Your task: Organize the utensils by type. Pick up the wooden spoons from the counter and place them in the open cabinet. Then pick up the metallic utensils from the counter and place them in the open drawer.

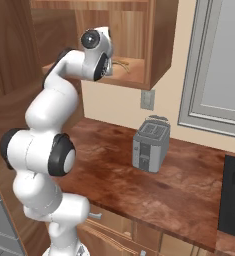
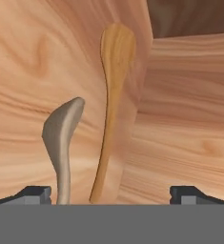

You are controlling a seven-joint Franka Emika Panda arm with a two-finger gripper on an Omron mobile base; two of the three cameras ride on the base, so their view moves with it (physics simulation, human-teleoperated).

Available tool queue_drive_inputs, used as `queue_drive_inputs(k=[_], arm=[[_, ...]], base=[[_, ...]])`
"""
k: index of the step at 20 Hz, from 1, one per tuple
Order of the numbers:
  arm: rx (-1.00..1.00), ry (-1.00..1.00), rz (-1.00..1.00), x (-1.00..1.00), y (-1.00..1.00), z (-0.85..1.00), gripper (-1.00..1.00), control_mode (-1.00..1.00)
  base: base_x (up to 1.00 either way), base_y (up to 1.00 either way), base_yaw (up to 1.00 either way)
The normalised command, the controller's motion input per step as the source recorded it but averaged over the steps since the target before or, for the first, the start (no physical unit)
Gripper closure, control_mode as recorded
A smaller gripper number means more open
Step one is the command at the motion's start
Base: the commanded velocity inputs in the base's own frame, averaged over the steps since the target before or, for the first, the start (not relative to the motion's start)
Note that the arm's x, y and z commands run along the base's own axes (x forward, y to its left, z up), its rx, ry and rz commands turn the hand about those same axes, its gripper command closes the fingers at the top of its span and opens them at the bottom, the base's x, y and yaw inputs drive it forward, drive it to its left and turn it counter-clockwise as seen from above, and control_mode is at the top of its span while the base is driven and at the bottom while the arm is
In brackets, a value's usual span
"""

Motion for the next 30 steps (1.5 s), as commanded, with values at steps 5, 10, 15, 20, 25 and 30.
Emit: queue_drive_inputs(k=[5, 10, 15, 20, 25, 30], arm=[[0.00, -0.05, 0.00, 0.54, -0.21, 0.00, -1.00, -1.00], [0.00, -0.09, 0.07, 0.10, -0.23, -0.01, -1.00, -1.00], [0.23, 0.00, 0.03, 0.00, -0.20, -0.05, -1.00, -1.00], [0.30, 0.00, 0.00, 0.03, -0.03, -0.07, -1.00, -1.00], [0.20, 0.02, 0.00, 0.00, 0.08, 0.00, -1.00, -1.00], [0.05, 0.06, 0.00, 0.00, 0.22, 0.00, -1.00, -1.00]], base=[[0.00, 0.00, 0.00], [0.00, 0.00, 0.00], [0.00, 0.00, 0.00], [0.00, 0.00, 0.00], [0.00, 0.00, 0.00], [0.00, 0.00, 0.00]])
